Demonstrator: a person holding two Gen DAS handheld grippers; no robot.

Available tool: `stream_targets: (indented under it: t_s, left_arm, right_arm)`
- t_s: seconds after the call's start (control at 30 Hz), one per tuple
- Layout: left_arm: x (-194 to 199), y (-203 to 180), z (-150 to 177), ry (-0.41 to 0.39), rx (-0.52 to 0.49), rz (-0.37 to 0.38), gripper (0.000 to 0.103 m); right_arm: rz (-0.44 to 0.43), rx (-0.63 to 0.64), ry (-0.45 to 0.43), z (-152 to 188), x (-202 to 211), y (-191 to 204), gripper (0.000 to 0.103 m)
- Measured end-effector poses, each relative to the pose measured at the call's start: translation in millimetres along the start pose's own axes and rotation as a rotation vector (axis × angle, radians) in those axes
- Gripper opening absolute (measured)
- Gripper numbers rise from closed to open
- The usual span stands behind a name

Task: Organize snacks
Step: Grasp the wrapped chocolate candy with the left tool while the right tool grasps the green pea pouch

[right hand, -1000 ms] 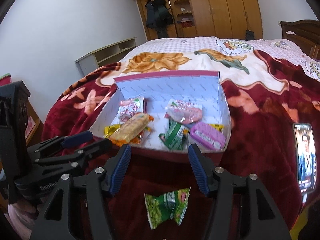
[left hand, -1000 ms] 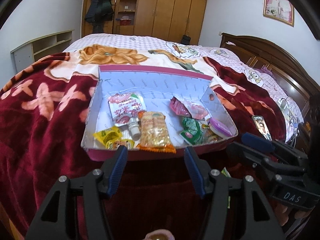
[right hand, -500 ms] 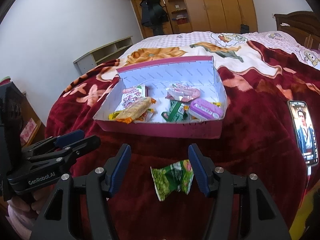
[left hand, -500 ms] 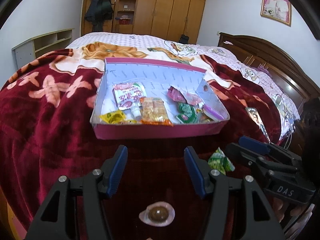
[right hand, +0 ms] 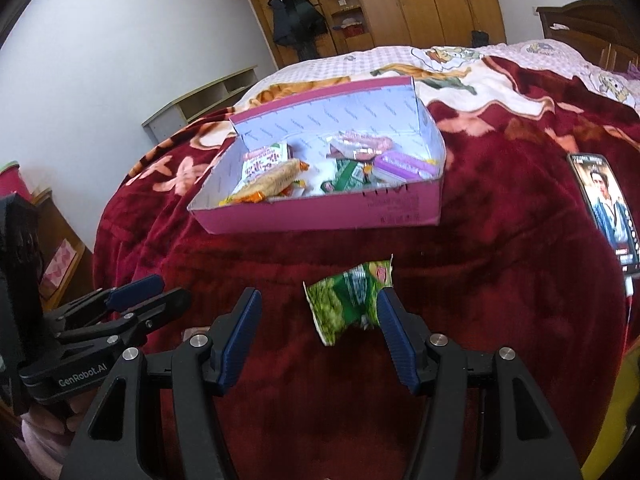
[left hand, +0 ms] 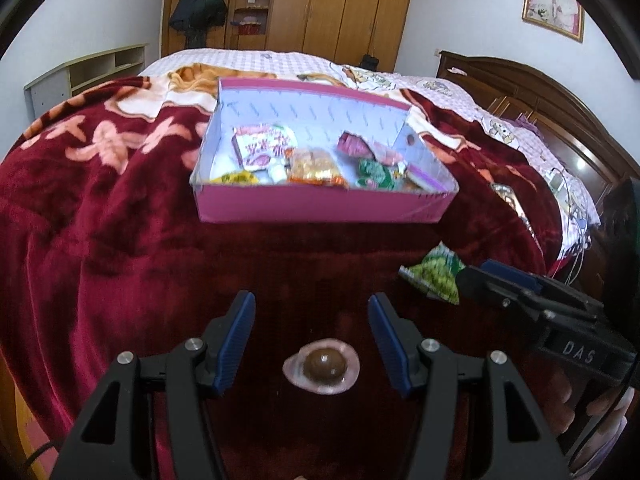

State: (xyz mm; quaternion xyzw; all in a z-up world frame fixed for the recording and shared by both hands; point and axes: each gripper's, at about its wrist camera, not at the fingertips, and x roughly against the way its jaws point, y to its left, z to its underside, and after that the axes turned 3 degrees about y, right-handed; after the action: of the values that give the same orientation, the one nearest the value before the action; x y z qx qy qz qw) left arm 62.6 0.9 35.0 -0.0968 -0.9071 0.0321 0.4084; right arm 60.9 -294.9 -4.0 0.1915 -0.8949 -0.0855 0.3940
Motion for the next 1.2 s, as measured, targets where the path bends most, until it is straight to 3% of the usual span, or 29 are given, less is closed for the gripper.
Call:
stream_targets:
  t_s: [0.3, 0.63, 0.87, 0.93, 0.97, 1.2]
  left_arm:
    - [-11.4, 1.3, 25.0, 0.022, 0.002, -0.013, 0.062]
    - [-22.7, -17.5, 49.3, -0.031, -0.091, -0.092, 0.062]
    - [-24.9, -15.9, 53.5, -0.051, -0.091, -0.085, 0.062]
    - [-24.8, -17.3, 54.2, -0.056, -0.097, -0.09, 0.058]
    - [-24.1, -18.4, 55.0, -0.059, -0.101, -0.089, 0.051]
    - [-21.5, -24.3, 56.2, -0.078, -0.128, -0.092, 0.044]
  right_arm:
    - [0.018, -0.012, 0.025, 14.9, -7.5, -5.1, 0.061]
    - [0.044, -0.009, 0.036, 26.8, -14.6, -9.9, 0.061]
    - [0.044, 0.003, 0.034, 35.3, -19.2, -12.1, 0.061]
    - [0.047, 0.01, 0.033, 37.1, -20.2, -11.2, 0.061]
    - [0.046, 0.01, 0.033, 38.2, -21.1, -11.6, 0.061]
    - [0.04, 0.024, 0.014, 42.3, -21.4, -12.6, 0.061]
